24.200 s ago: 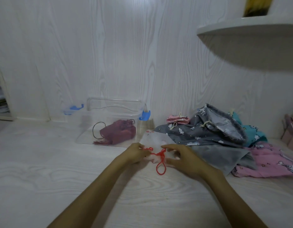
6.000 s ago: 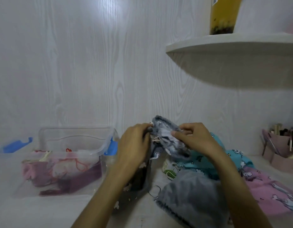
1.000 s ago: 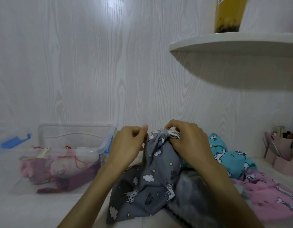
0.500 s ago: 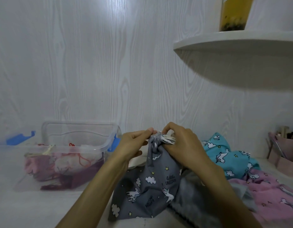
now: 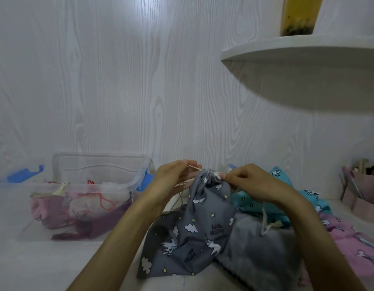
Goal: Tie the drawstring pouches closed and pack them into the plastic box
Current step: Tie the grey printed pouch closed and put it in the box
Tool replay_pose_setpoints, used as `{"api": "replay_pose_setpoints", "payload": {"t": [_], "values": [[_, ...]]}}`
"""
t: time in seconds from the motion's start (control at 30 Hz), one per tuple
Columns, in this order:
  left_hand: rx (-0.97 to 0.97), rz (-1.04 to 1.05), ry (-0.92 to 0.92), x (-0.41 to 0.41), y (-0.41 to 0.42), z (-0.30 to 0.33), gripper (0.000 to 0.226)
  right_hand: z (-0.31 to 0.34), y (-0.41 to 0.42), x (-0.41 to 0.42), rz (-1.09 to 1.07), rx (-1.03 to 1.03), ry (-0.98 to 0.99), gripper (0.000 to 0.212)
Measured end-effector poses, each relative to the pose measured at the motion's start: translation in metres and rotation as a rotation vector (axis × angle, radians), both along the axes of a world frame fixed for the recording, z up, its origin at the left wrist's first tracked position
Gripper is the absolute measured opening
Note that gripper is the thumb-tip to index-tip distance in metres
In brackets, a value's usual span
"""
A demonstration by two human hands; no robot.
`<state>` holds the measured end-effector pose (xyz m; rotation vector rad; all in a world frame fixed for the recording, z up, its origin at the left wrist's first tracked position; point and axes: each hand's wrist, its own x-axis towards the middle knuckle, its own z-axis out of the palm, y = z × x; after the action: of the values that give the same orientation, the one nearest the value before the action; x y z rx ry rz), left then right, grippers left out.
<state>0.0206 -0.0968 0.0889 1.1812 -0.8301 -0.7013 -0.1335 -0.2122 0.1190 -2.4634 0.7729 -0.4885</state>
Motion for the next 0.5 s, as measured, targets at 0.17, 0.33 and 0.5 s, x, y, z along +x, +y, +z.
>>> {"api": "replay_pose_setpoints", "payload": {"t": [0.17,0.33,0.5], "values": [[0.093,0.029,-0.473,-0.006,-0.003,-0.005,0.025,0.006,-0.003,-0.012,0.036,0.057,-0.044,0.041],[0.137,0.048,-0.468,-0.01,-0.005,-0.009,0.022,0.008,-0.012,-0.023,-0.054,0.045,-0.097,0.024],[0.216,0.033,-0.402,-0.013,0.0,-0.004,0.022,0.009,-0.01,-0.019,-0.011,0.107,-0.219,0.026]]}}
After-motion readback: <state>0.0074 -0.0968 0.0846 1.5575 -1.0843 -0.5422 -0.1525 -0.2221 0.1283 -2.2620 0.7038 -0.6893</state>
